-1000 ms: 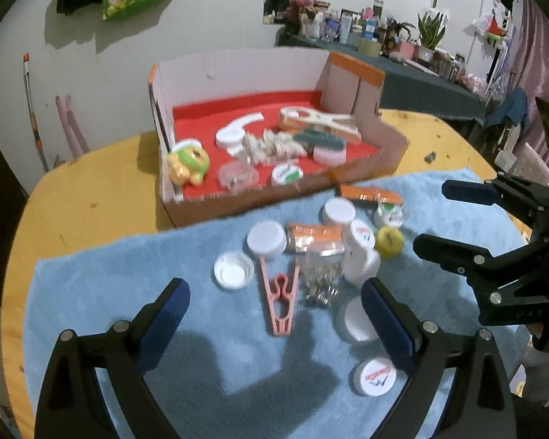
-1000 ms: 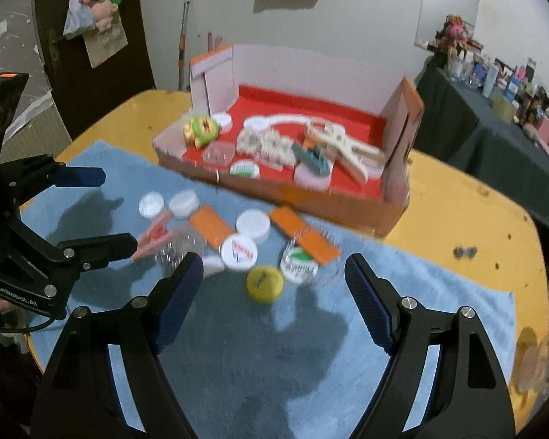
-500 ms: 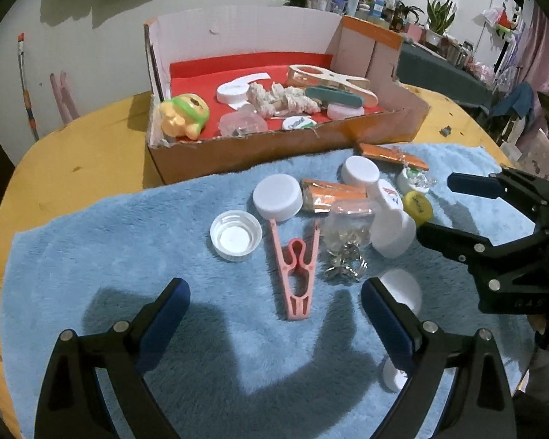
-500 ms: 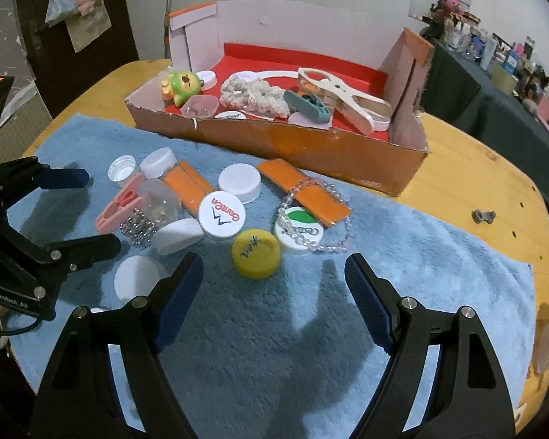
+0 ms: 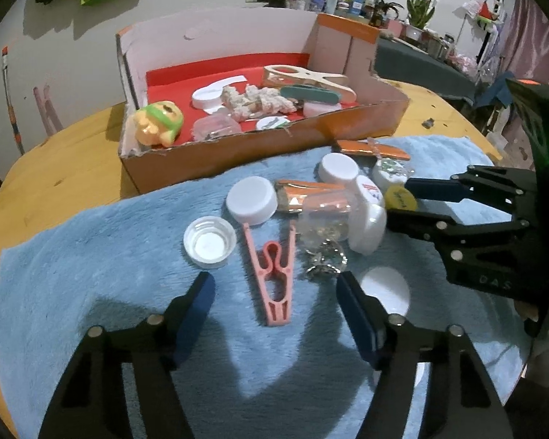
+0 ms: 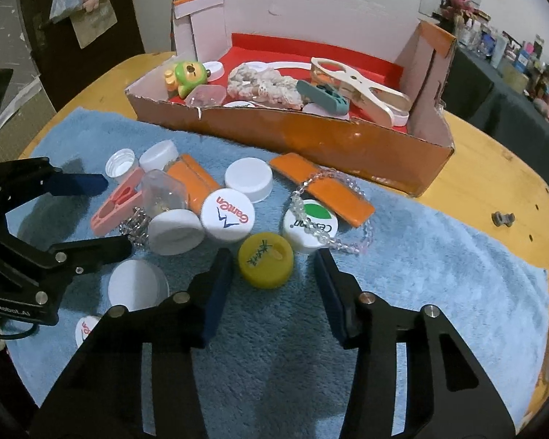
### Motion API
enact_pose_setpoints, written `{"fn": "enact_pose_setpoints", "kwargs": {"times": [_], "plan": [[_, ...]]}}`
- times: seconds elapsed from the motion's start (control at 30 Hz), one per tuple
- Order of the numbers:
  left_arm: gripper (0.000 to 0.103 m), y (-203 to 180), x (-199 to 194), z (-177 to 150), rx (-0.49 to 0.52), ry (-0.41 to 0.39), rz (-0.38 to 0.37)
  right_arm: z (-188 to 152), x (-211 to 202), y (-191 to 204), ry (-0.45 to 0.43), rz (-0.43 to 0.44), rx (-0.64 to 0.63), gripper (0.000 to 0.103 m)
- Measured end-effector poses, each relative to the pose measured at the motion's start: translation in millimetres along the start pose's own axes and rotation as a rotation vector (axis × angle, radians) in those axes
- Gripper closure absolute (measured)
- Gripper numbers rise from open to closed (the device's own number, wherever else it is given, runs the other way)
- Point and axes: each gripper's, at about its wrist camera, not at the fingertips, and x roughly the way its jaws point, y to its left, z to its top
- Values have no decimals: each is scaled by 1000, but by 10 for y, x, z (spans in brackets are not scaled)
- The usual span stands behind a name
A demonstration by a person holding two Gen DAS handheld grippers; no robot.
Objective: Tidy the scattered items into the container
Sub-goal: 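Grasp the pink hanger clip with left tool while right grasps yellow cap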
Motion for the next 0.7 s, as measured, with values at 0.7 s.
{"fn": "enact_pose_setpoints", "kwargs": {"times": [0.7], "plan": [[69,-26,-19,-25,1,-3,-40,-32,-29,61,-2,1,-19,73]]}}
